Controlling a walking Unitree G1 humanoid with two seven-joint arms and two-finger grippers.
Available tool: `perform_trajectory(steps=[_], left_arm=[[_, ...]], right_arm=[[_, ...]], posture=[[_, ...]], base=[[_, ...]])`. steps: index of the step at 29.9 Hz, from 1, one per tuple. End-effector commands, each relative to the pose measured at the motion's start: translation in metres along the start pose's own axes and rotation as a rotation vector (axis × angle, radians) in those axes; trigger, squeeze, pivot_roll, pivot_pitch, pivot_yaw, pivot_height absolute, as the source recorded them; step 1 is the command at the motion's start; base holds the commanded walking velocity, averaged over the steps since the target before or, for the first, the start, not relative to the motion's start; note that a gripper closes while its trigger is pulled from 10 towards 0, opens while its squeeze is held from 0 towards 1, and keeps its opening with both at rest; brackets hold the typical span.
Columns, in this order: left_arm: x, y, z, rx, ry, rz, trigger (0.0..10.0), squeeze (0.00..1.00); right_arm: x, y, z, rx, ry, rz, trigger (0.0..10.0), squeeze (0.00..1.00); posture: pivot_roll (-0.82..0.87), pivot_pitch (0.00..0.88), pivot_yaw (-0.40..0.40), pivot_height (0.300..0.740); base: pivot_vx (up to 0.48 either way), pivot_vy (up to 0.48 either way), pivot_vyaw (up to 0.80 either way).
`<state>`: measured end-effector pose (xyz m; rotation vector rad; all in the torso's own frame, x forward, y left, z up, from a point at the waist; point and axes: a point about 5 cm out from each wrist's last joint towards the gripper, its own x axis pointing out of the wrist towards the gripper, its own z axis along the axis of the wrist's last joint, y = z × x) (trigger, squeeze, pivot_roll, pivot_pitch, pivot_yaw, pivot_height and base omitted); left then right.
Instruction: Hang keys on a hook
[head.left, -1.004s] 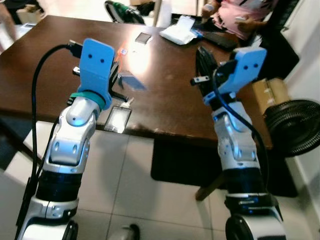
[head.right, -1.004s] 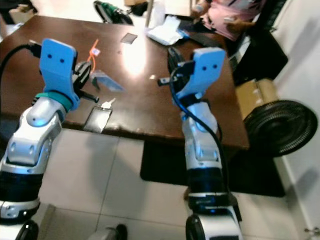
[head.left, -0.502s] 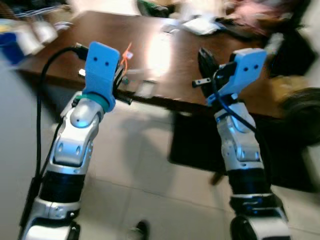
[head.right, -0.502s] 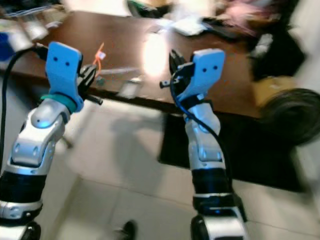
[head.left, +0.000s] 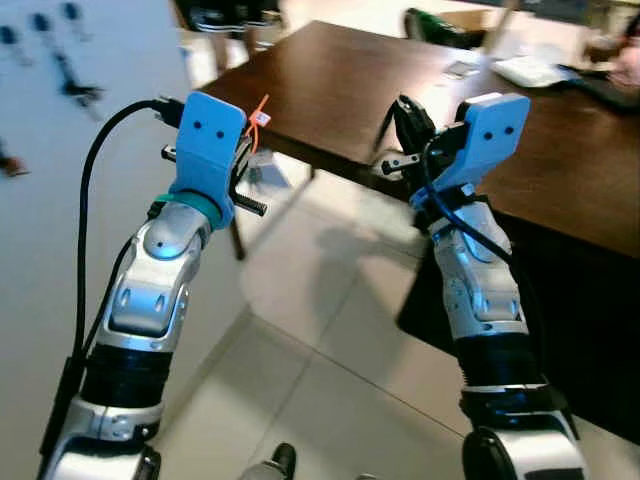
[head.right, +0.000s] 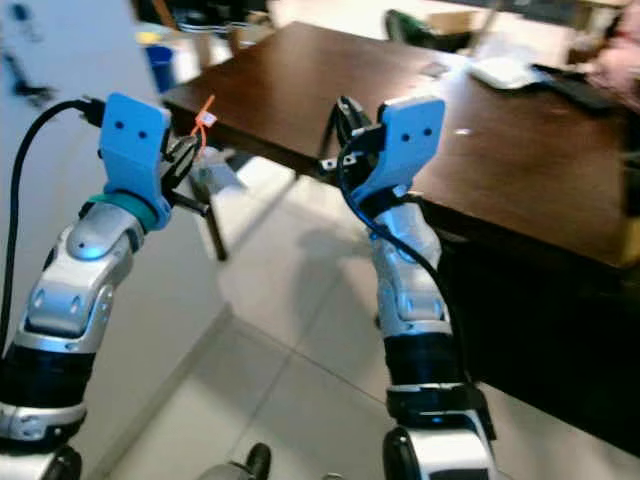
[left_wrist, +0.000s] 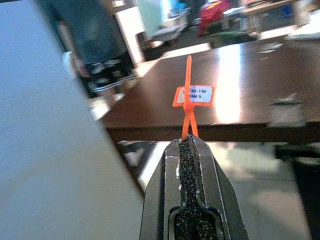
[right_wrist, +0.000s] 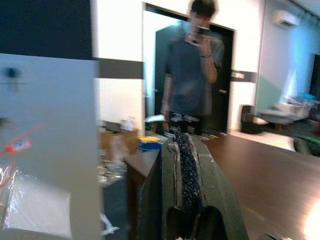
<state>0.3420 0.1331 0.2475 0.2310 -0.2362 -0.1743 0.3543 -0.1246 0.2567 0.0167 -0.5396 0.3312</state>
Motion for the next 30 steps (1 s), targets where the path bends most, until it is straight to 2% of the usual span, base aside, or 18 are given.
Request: perform_trajectory(steps=[1, 11, 17, 30], left_arm=[[0.0, -0.003, -0.005, 0.01, 0.018, -0.015, 10.0, 0.0], [-0.001, -0.006, -0.004, 0.037, 0.007, -0.036, 10.0, 0.0], [0.0, -0.012, -0.003, 0.029, 0.009, -0.059, 10.0, 0.0], [-0.001, -0.014, -0.004, 0.014, 0.022, -0.074, 10.0, 0.0]], right_arm=[[0.0, 0.0, 0.0, -0.004, 0.0, -0.004, 10.0, 0.0], [0.0, 0.001, -0.003, -0.001, 0.007, -0.001, 10.0, 0.0], [-0.001, 0.002, -0.004, 0.002, 0.011, 0.0, 10.0, 0.0], [-0.002, 0.003, -0.004, 0.001, 0.012, 0.003, 10.0, 0.0]], posture=[[0.08, 0.0, 0.081, 0.74], [0.08, 0.0, 0.085, 0.74], [0.09, 0.0, 0.087, 0.74], [0.09, 0.0, 0.09, 0.74]], base=[[0.0, 0.0, 0.8], [0.0, 0.0, 0.79], [0.0, 0.0, 0.79], [0.0, 0.0, 0.79]])
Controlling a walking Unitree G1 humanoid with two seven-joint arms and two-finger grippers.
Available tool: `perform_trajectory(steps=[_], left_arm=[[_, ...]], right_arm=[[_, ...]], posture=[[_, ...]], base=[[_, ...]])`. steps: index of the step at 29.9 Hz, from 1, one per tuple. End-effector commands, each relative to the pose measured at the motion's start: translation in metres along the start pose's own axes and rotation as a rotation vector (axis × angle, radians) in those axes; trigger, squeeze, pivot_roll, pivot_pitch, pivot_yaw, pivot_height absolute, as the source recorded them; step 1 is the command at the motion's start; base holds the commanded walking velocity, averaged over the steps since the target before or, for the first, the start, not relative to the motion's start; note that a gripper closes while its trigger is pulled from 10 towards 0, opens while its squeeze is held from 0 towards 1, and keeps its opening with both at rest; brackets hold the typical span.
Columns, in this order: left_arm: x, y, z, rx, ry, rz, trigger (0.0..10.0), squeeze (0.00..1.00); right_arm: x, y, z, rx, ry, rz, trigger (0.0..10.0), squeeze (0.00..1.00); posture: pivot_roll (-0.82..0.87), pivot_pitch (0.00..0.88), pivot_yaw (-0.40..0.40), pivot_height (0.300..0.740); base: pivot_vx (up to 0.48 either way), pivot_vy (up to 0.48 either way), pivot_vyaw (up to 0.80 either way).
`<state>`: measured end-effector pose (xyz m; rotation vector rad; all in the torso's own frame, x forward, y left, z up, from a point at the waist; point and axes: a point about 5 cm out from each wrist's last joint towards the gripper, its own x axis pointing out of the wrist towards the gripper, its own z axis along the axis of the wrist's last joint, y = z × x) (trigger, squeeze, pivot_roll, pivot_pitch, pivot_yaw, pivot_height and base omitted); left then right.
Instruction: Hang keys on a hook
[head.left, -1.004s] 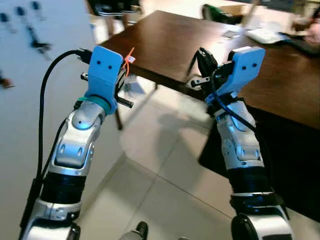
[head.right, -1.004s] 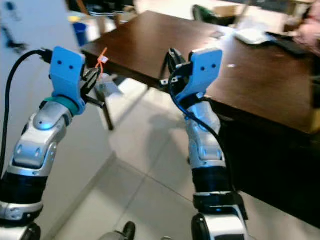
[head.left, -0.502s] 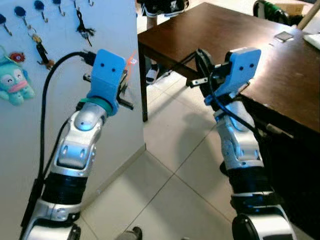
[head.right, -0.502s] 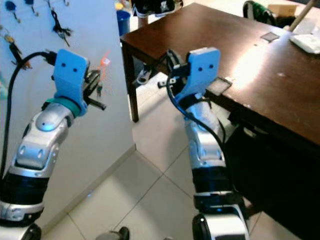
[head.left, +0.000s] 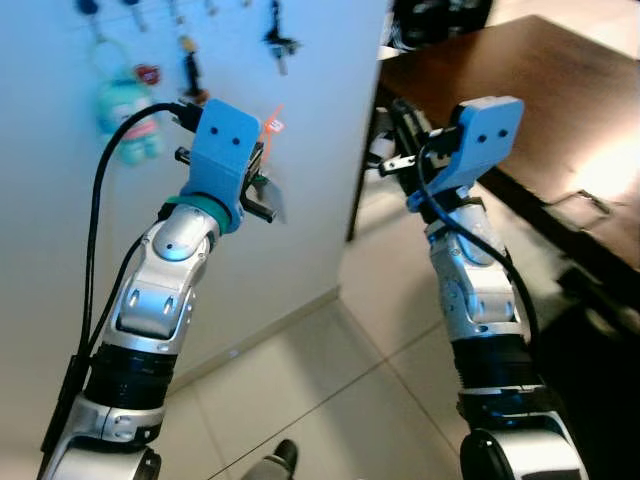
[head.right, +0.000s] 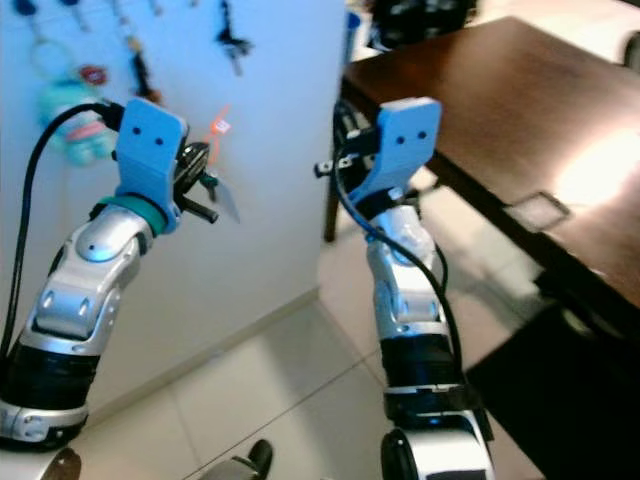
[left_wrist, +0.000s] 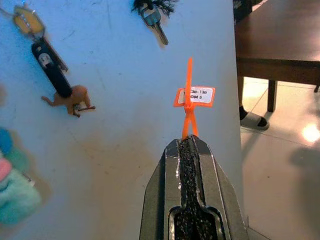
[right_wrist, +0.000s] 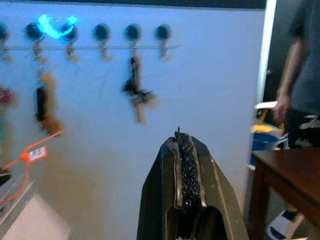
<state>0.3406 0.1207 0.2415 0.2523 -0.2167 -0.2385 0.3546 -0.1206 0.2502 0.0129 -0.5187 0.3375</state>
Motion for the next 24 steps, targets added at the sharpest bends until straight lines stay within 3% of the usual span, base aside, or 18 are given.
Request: perform_trajectory(steps=[1, 6, 14, 24], left_arm=[[-0.001, 0.0, -0.001, 0.001, 0.009, -0.007, 10.0, 0.0], [-0.001, -0.002, 0.001, -0.012, 0.003, -0.014, 10.0, 0.0], [-0.005, -0.009, 0.025, -0.104, -0.13, -0.057, 10.0, 0.0], [-0.006, -0.009, 0.025, -0.057, -0.13, -0.045, 10.0, 0.0]], right_arm=[[0.0, -0.001, 0.002, 0.0, -0.009, -0.004, 10.0, 0.0], [0.0, -0.001, 0.002, -0.001, -0.009, -0.002, 10.0, 0.0], [0.0, -0.002, 0.003, -0.007, -0.009, 0.004, 10.0, 0.0], [0.001, -0.002, 0.003, -0.007, -0.007, 0.011, 10.0, 0.0]], posture=[[0.09, 0.0, 0.09, 0.74], [0.09, 0.0, 0.087, 0.74], [0.09, 0.0, 0.079, 0.74], [0.09, 0.0, 0.076, 0.74]], base=[[0.0, 0.0, 0.79], [0.0, 0.0, 0.79], [0.0, 0.0, 0.79], [0.0, 0.0, 0.79]])
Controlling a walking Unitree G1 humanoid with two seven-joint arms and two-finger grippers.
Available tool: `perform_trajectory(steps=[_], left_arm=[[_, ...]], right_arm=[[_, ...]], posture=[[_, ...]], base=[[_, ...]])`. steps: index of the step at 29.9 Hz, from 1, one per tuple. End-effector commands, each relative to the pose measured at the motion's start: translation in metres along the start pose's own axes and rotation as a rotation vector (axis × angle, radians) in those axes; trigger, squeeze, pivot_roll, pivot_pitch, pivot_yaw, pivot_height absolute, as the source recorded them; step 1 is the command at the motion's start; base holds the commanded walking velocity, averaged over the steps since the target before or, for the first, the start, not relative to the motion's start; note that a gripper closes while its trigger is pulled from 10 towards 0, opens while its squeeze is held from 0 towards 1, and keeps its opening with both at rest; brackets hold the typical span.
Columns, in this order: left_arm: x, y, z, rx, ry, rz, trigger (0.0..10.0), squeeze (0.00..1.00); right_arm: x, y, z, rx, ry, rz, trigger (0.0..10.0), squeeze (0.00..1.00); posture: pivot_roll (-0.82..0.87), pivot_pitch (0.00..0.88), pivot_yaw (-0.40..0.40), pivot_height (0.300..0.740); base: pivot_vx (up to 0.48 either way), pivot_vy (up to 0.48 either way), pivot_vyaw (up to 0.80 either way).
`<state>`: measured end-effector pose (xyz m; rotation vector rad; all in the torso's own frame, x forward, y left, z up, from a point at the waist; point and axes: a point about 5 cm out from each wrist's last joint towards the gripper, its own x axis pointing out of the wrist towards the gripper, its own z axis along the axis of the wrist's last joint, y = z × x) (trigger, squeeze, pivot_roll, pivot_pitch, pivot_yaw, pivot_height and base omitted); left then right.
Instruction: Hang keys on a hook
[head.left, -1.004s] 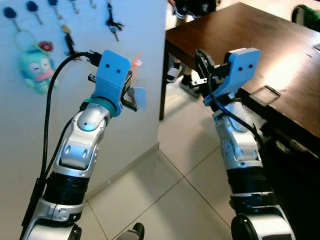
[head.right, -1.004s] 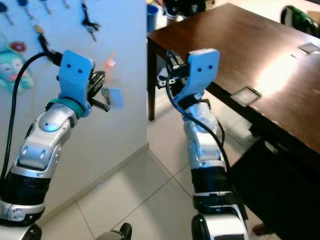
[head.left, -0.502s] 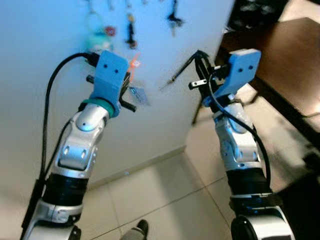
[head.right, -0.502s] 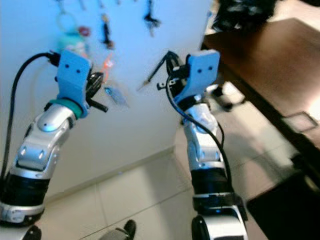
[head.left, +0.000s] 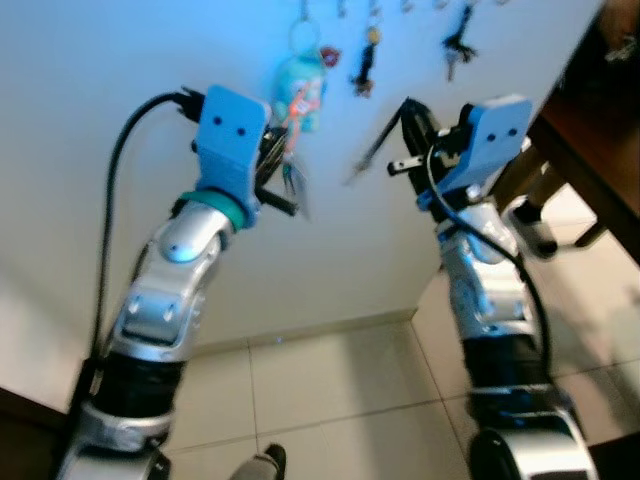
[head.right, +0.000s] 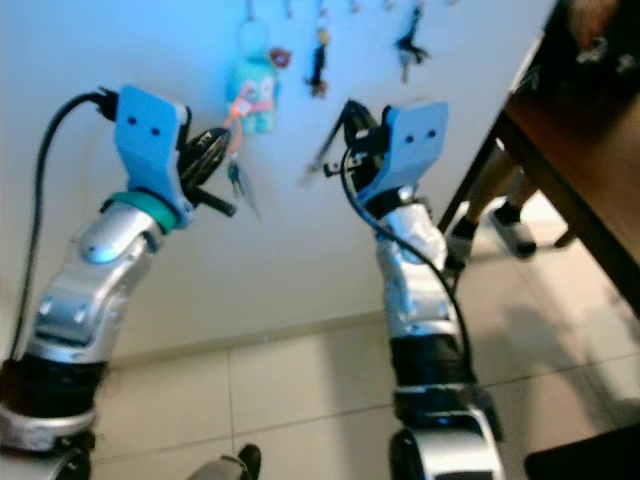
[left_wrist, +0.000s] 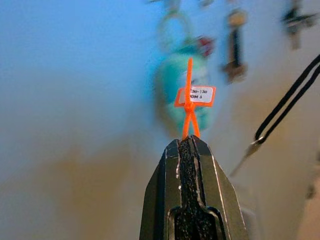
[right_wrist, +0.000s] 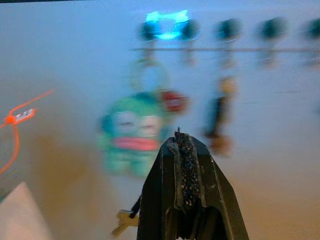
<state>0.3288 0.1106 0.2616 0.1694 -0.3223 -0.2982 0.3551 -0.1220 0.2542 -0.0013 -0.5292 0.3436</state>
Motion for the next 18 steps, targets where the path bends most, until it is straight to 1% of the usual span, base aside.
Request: perform_trajectory(steps=[1, 9, 15, 18], left_arm=[[-0.0006, -0.0026, 0.0009, 0.017, -0.007, -0.01, 10.0, 0.0], [-0.0017, -0.0028, -0.0005, 0.026, -0.001, -0.016, 10.0, 0.0], [-0.0029, -0.0026, -0.0039, 0.003, 0.016, -0.018, 10.0, 0.0], [-0.0099, 0.0037, -0.0083, 0.056, 0.04, -0.003, 10.0, 0.0]], right_arm=[[-0.0009, 0.0001, -0.0007, 0.007, 0.001, 0.002, 10.0, 0.0], [-0.0013, 0.001, -0.0021, 0.009, 0.005, 0.002, 10.0, 0.0], [-0.0016, 0.0009, -0.0023, 0.008, 0.006, 0.002, 10.0, 0.0], [-0.0038, -0.0013, -0.0042, -0.004, 0.03, 0.011, 10.0, 0.0]], posture=[[0.09, 0.0, 0.076, 0.74], [0.09, 0.0, 0.081, 0.74], [0.09, 0.0, 0.082, 0.74], [0.09, 0.0, 0.06, 0.74]], base=[[0.0, 0.0, 0.79], [0.0, 0.0, 0.79], [0.0, 0.0, 0.79], [0.0, 0.0, 0.79]])
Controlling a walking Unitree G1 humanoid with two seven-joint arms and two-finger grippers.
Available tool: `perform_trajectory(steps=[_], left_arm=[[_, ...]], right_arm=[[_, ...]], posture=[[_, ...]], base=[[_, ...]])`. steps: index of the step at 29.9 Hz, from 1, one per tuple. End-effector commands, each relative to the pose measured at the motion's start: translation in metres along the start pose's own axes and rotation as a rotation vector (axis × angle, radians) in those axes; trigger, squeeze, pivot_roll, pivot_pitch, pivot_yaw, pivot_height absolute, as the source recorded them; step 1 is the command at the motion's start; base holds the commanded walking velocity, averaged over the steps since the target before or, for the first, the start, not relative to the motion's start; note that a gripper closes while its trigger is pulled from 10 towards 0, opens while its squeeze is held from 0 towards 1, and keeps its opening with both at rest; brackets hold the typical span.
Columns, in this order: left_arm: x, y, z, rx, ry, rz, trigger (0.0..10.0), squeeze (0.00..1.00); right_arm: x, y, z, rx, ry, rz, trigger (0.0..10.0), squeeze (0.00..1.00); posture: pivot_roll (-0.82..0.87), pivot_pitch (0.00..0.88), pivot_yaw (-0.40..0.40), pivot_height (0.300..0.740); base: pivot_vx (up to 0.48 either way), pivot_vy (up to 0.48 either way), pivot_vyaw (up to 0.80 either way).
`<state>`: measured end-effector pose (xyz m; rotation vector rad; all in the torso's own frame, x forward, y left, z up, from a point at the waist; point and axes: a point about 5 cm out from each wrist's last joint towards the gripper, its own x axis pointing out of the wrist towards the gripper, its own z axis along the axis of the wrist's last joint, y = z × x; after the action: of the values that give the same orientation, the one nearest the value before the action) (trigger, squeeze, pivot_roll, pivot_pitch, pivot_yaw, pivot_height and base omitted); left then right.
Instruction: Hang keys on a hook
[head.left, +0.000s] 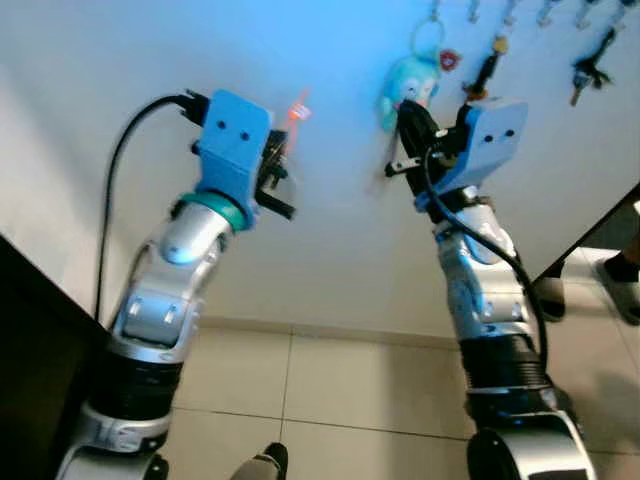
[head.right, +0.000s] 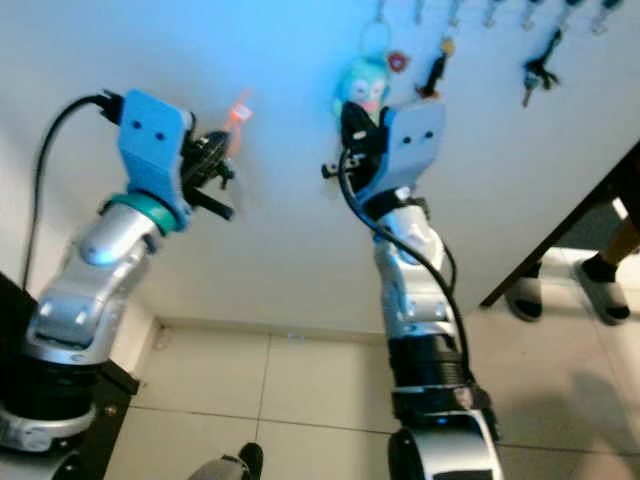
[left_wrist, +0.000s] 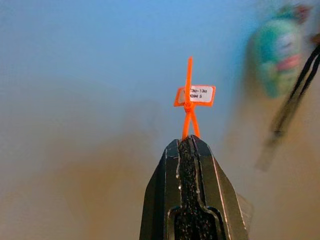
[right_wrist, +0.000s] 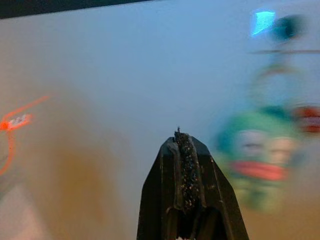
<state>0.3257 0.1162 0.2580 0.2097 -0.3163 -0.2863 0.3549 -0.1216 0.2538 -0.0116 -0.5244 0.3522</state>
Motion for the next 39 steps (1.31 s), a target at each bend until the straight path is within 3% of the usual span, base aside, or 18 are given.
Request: perform_trajectory(steps=[1, 3, 9, 11, 15, 16, 18, 20, 21, 22, 23, 24, 26, 31, 39], left_arm=[[-0.007, 0.002, -0.007, 0.036, 0.03, 0.003, 10.0, 0.0], [-0.013, 0.009, -0.013, 0.05, 0.044, 0.032, 10.0, 0.0], [-0.022, 0.018, -0.02, 0.042, 0.062, 0.076, 10.0, 0.0], [-0.025, 0.02, -0.021, 0.037, 0.048, 0.094, 10.0, 0.0], [-0.026, 0.02, -0.022, 0.062, 0.045, 0.09, 10.0, 0.0], [-0.026, 0.017, -0.024, 0.095, 0.049, 0.076, 10.0, 0.0], [-0.027, 0.015, -0.024, 0.101, 0.051, 0.073, 10.0, 0.0], [-0.026, 0.014, -0.025, 0.1, 0.05, 0.072, 10.0, 0.0], [-0.026, 0.012, -0.025, 0.101, 0.047, 0.068, 10.0, 0.0], [-0.026, 0.012, -0.025, 0.101, 0.047, 0.068, 10.0, 0.0], [-0.025, 0.009, -0.024, 0.104, 0.04, 0.061, 10.0, 0.0], [-0.025, 0.009, -0.024, 0.104, 0.04, 0.061, 10.0, 0.0], [-0.022, 0.007, -0.024, 0.103, 0.032, 0.053, 10.0, 0.0], [-0.019, 0.002, -0.023, 0.101, 0.021, 0.041, 10.0, 0.0], [-0.019, 0.0, -0.022, 0.088, 0.016, 0.026, 10.0, 0.0]], right_arm=[[-0.005, -0.003, -0.007, -0.002, 0.053, 0.005, 10.0, 0.0], [-0.013, -0.002, -0.017, 0.007, 0.123, 0.037, 10.0, 0.0], [-0.029, 0.0, -0.027, 0.017, 0.194, 0.089, 10.0, 0.0], [-0.041, -0.009, -0.03, 0.019, 0.222, 0.043, 10.0, 0.0], [-0.051, -0.014, -0.027, 0.027, 0.198, -0.03, 10.0, 0.0], [-0.062, -0.014, -0.023, -0.053, 0.152, -0.06, 10.0, 0.0], [-0.066, -0.013, -0.021, -0.07, 0.14, -0.074, 10.0, 0.0], [-0.075, -0.018, -0.02, -0.038, 0.129, -0.191, 10.0, 0.0], [-0.082, -0.026, -0.016, -0.074, 0.11, -0.29, 10.0, 0.0], [-0.082, -0.026, -0.016, -0.074, 0.11, -0.29, 10.0, 0.0], [-0.093, -0.042, -0.011, -0.139, 0.094, -0.434, 10.0, 0.0], [-0.093, -0.042, -0.011, -0.139, 0.094, -0.434, 10.0, 0.0], [-0.1, -0.058, -0.009, -0.183, 0.114, -0.514, 10.0, 0.0], [-0.1, -0.068, -0.008, -0.209, 0.131, -0.543, 10.0, 0.0], [-0.092, -0.059, -0.008, -0.221, 0.12, -0.525, 10.0, 0.0]], posture=[[0.09, 0.0, 0.047, 0.74], [0.09, 0.0, 0.035, 0.74], [0.09, 0.0, 0.026, 0.74], [0.07, 0.0, 0.028, 0.74], [0.06, 0.0, 0.029, 0.74], [0.05, 0.0, 0.034, 0.74], [0.05, 0.0, 0.034, 0.74], [0.04, 0.0, 0.035, 0.74], [0.03, 0.0, 0.04, 0.74], [0.03, 0.0, 0.04, 0.74], [0.03, 0.0, 0.04, 0.74], [0.03, 0.0, 0.04, 0.74], [0.0, 0.0, 0.038, 0.74], [0.0, 0.0, 0.037, 0.74], [0.01, 0.0, 0.032, 0.74]], base=[[0.0, 0.0, 0.79], [0.0, 0.0, 0.79], [0.0, 0.0, 0.78], [0.0, 0.0, 0.58], [0.0, 0.0, 0.15], [0.0, 0.0, 0.0], [0.0, 0.0, 0.0], [0.0, 0.0, 0.0], [0.0, 0.0, 0.0], [0.0, 0.0, 0.0], [0.0, 0.0, 0.0], [0.0, 0.0, 0.0], [0.0, -0.133, 0.0], [0.0, -0.312, 0.0], [0.0, -0.403, 0.0]])
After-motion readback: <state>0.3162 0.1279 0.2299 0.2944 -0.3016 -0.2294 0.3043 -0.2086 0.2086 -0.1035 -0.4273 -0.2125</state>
